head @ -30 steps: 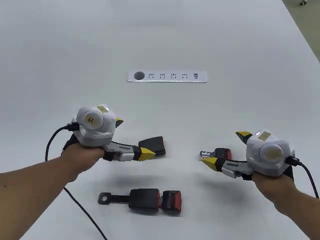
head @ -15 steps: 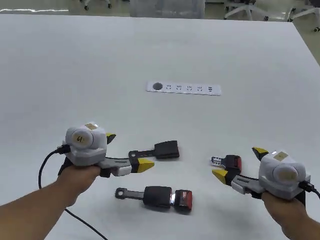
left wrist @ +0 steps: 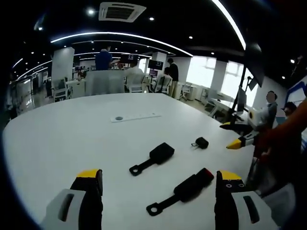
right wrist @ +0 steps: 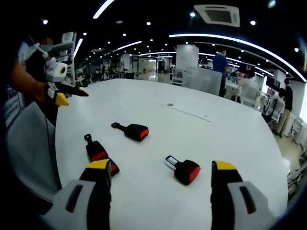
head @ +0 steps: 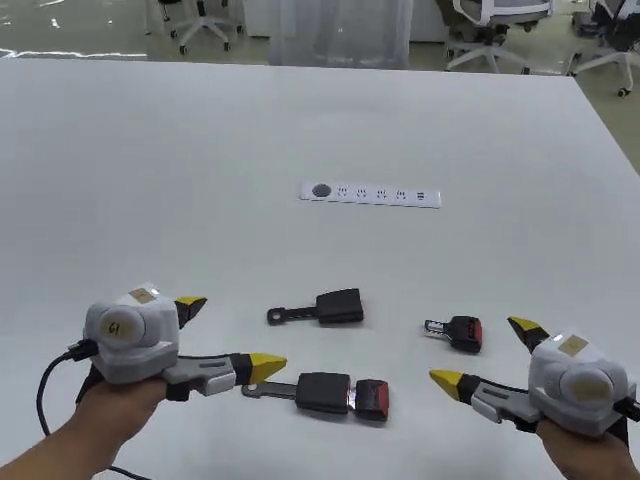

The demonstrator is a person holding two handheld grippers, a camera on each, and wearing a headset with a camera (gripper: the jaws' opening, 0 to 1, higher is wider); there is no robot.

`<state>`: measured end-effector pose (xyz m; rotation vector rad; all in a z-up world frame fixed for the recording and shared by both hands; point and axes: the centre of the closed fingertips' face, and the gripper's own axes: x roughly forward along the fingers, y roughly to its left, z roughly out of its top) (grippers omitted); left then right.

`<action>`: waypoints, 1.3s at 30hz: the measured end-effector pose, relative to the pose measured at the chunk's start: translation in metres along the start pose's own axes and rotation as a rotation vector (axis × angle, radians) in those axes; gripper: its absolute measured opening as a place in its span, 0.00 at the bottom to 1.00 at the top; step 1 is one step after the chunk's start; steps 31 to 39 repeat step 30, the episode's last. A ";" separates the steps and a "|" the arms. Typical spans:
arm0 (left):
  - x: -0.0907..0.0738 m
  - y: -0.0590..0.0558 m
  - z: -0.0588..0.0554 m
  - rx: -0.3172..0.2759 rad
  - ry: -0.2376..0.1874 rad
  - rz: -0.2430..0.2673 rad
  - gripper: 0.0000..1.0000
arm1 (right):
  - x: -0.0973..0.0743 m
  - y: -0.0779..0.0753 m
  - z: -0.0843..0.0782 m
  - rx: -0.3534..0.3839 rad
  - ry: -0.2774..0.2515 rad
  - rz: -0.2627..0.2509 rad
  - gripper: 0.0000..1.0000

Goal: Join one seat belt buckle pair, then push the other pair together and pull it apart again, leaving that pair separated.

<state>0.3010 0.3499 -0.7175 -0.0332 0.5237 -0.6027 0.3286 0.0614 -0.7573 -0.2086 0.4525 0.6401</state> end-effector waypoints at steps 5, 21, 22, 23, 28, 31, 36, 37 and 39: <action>-0.022 -0.001 -0.009 -0.009 -0.003 0.024 1.00 | -0.013 0.005 0.002 0.005 -0.023 -0.017 0.87; -0.051 -0.008 -0.023 -0.009 0.008 0.017 1.00 | -0.051 0.016 -0.012 0.070 -0.034 -0.053 0.95; -0.051 -0.008 -0.024 -0.003 0.008 0.018 1.00 | -0.053 0.016 -0.013 0.075 -0.033 -0.056 0.96; -0.052 -0.008 -0.023 0.005 0.009 0.017 1.00 | -0.056 0.016 -0.013 0.083 -0.035 -0.062 0.97; -0.056 -0.012 -0.019 -0.009 -0.007 0.011 1.00 | -0.065 0.018 -0.017 0.083 -0.034 -0.078 1.00; -0.057 -0.012 -0.020 -0.006 -0.005 0.010 1.00 | -0.067 0.018 -0.018 0.085 -0.033 -0.081 1.00; -0.057 -0.012 -0.020 -0.006 -0.005 0.010 1.00 | -0.067 0.018 -0.018 0.085 -0.033 -0.081 1.00; -0.057 -0.012 -0.020 -0.006 -0.005 0.010 1.00 | -0.067 0.018 -0.018 0.085 -0.033 -0.081 1.00; -0.057 -0.012 -0.020 -0.006 -0.005 0.010 1.00 | -0.067 0.018 -0.018 0.085 -0.033 -0.081 1.00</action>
